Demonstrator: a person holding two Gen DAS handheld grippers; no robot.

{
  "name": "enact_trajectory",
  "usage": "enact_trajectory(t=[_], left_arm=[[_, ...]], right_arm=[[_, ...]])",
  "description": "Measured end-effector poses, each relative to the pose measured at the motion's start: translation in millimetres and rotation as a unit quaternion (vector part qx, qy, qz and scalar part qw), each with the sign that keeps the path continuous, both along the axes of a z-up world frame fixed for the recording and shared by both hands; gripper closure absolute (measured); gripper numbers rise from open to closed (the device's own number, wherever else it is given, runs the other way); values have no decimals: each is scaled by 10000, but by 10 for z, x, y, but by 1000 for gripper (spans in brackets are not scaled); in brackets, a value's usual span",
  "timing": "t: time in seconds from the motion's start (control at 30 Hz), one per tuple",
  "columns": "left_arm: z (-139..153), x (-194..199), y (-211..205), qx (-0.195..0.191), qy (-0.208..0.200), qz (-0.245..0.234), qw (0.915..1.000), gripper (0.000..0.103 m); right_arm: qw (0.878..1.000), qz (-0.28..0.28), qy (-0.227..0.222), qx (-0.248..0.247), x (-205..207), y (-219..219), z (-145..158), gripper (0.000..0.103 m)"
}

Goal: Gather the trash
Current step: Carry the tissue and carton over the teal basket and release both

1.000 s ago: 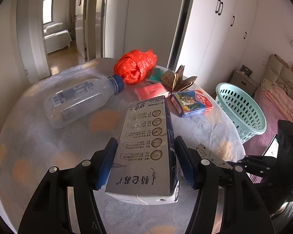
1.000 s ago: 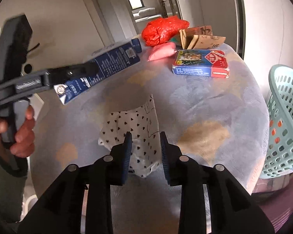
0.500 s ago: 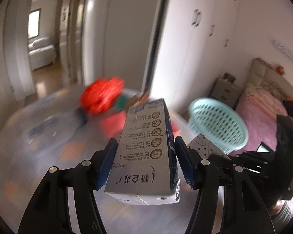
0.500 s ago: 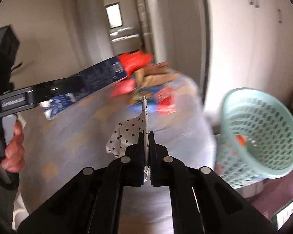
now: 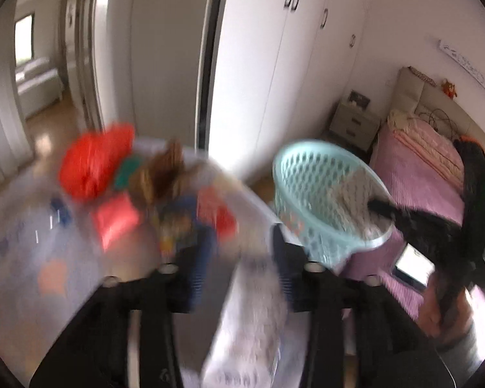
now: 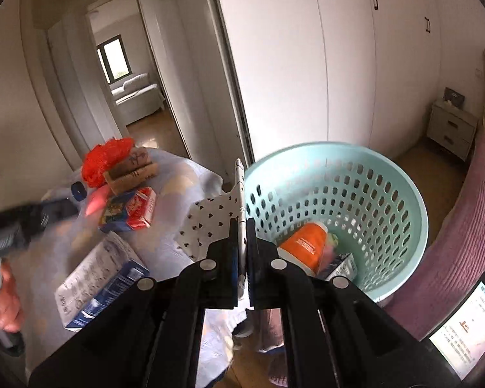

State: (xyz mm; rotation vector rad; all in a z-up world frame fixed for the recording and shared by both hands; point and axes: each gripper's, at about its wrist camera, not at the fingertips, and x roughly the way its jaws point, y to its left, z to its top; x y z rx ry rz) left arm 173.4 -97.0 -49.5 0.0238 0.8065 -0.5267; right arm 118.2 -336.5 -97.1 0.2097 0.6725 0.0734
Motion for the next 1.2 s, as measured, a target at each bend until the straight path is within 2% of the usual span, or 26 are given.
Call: enact_trajectory(t=[0.03, 0.07, 0.17, 0.3, 0.37, 0.4, 0.43, 0.5, 0.6, 0.73, 0.87, 1.0, 1.1, 1.2], left_arm=[[-51, -112, 33, -114, 67, -68, 9999, 30], [-99, -220, 33, -89, 53, -107, 9999, 25], [-265, -425, -78, 350, 50, -328, 9988, 24], [-540, -422, -138, 783, 279, -222, 9963, 21], [-647, -382, -170, 942, 441, -129, 9945, 25], [-676, -362, -176, 966, 478, -92, 9941, 30], [-708, -336, -189, 991, 534, -75, 9936, 46], [-745, -285, -201, 961, 611, -55, 9935, 47], [-692, -332, -234, 869, 460, -93, 9951, 49], [-393, -298, -369, 636, 35, -176, 9978, 49], [-94, -96, -605, 461, -230, -352, 9981, 49], [70, 127, -916, 303, -471, -573, 9968, 49], [62, 400, -1197, 166, -280, -755, 9966, 49], [-62, 664, -1462, 23, 37, -895, 9960, 49]], right_arm=[[10000, 18, -1, 28, 10, 9, -24, 100], [9999, 38, 14, 93, 14, -1, -58, 100], [9994, 119, 86, 306, 6, -26, -125, 100], [9993, 192, -10, 321, -79, -25, -99, 100], [9992, 178, -3, 351, -92, -48, -91, 100], [9992, 160, 0, 358, -109, -69, -88, 100], [9993, 146, -6, 354, -120, -81, -84, 100], [9994, 100, -39, 337, -153, -110, -64, 100], [9993, -2, -73, 356, -185, -189, -34, 100], [9990, -202, -197, 341, -192, -323, 53, 100], [9977, -499, -298, 355, -117, -529, 159, 100], [9938, -1040, -225, 332, 41, -787, 200, 100], [9870, -1538, 177, 424, 223, -1012, 100, 100], [9819, -1780, 440, 478, 351, -1153, -9, 100]])
